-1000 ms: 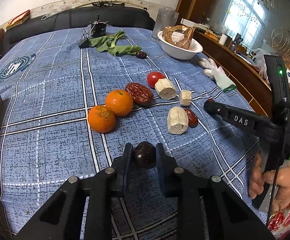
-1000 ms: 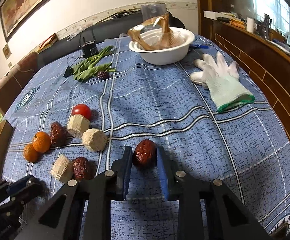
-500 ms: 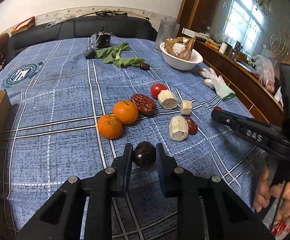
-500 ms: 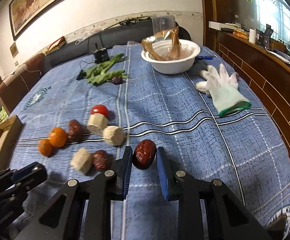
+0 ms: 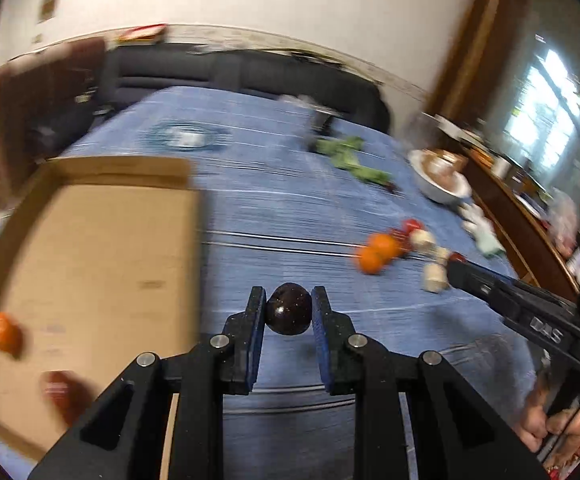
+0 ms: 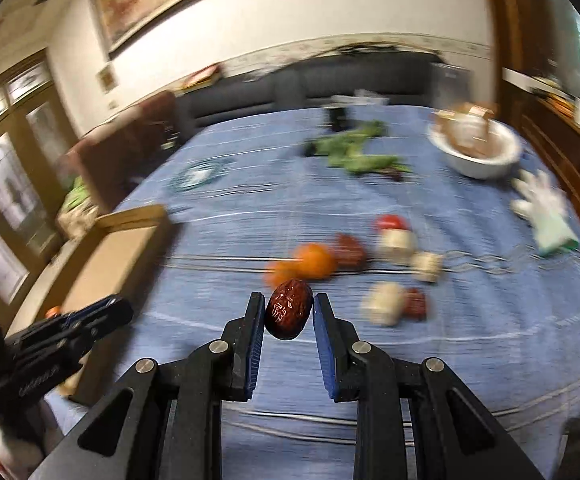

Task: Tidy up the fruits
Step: 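Carry the plum and date into the box and open both tools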

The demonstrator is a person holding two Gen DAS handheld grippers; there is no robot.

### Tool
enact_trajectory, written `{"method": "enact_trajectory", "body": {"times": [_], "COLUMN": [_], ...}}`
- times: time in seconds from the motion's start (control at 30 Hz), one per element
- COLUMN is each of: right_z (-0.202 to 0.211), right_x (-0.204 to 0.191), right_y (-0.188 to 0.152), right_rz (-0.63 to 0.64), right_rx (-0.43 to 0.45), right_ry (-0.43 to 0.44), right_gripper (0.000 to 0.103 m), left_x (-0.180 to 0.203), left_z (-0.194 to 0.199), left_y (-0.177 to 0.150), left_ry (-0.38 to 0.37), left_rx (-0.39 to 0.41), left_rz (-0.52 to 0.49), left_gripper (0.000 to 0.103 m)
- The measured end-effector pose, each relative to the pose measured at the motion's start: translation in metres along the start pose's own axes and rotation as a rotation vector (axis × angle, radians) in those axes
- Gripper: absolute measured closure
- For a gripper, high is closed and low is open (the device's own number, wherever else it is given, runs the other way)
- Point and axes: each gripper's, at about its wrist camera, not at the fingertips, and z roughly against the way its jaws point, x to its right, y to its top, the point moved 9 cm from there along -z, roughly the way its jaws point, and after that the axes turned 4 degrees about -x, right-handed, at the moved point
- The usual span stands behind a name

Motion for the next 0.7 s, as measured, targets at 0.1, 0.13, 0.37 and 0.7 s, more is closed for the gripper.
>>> {"method": "enact_trajectory", "body": {"times": [0.1,0.13,0.37,0.7], "right_z": [-0.010,-0.015,-0.048,-0.111], "right_x": [-0.052,-0.073,-0.175,-0.227], "right_y": [0.002,0.003,-0.003,-0.031], "right_rz": [0.066,0.090,0.226,0.300], "right_rx": [-0.020,-0.032,-0.102,-0.233], "right_ry": [0.075,0.105,0.218,0.229], "right_gripper": [0.076,0.076,0.076,0.075], "left_x": [-0.053,-0.075,-0.165,-0.204], "left_z": [0.016,0.020,0.026,0.002], "left_y": [0.004,0.005,0.012,-0.005], "left_ry": [0.096,0.139,0.288,0.326], "left_rx": [0.007,0.003,-0.043,-0.155], "left_rz": [0.048,0.067,0.146,0.166], "left_gripper": [0.081,0.081,0.081,0.081]}}
